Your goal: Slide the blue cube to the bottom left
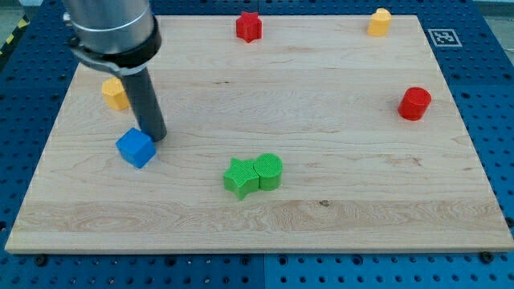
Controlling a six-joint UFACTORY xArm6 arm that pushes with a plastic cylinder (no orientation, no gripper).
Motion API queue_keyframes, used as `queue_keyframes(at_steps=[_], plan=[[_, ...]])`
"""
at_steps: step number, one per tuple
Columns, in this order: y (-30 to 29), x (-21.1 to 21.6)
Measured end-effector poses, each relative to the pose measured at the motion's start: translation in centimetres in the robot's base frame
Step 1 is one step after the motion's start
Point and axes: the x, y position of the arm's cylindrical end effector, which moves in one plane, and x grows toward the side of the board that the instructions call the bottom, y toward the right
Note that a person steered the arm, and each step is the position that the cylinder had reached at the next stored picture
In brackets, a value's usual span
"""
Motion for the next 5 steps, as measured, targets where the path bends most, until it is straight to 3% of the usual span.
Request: queue_keyframes(at_steps=[3, 5], plan=[[-2.3, 5.6], [-3.9, 6.5]])
